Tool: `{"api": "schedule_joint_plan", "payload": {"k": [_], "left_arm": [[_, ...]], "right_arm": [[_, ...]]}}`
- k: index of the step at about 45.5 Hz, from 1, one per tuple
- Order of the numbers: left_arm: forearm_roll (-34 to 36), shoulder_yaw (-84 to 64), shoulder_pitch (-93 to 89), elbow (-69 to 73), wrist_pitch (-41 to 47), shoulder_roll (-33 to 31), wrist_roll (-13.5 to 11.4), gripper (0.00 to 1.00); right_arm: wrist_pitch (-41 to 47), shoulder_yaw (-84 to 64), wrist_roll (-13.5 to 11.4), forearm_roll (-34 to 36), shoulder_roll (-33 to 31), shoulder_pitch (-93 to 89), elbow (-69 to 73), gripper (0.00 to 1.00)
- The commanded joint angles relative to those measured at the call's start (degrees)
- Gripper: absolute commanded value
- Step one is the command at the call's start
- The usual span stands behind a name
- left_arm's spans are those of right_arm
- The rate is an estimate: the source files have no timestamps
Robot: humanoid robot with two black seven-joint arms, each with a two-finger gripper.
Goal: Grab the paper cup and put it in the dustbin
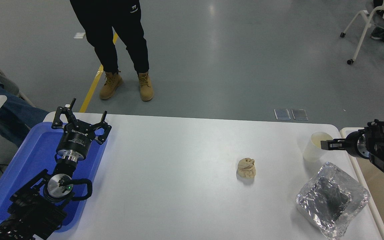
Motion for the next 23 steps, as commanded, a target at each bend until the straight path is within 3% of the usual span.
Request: {"api": "schedule_joint_plan", "payload": {"k": [1, 4, 9, 11, 14, 23], "left_arm": [[0.0, -0.1, 0.0, 0.0, -0.1, 0.0, 0.0, 1.00], [0.0, 0.0, 0.0, 0.0, 0.0, 0.0, 0.0, 1.00], [0.0, 0.0, 0.0, 0.0, 0.0, 0.0, 0.0, 1.00], [0.0, -0.1, 0.0, 0.0, -0.1, 0.0, 0.0, 1.00], [0.1, 0.0, 0.0, 0.0, 0.0, 0.0, 0.0, 1.00], [0.0, 0.0, 0.0, 0.0, 0.0, 0.0, 0.0, 1.00]], "right_arm": [[-0.1, 0.1, -0.6, 0.0, 0.2, -0.4, 0.1, 0.54], [0.0, 0.1, -0.9, 0.0, 0.2, -0.5, 0.1, 0.48], [0.1, 0.1, -1.3, 0.0, 0.2, -0.5, 0.1, 0.14], [0.1, 0.1, -1.4, 0.0, 0.2, -0.4, 0.1, 0.06], [0.1, 0.1, -1.3, 0.0, 0.2, -0.4, 0.2, 0.00], [0.0, 0.2, -1.2, 0.1, 0.3, -0.4, 0.4, 0.00]]}}
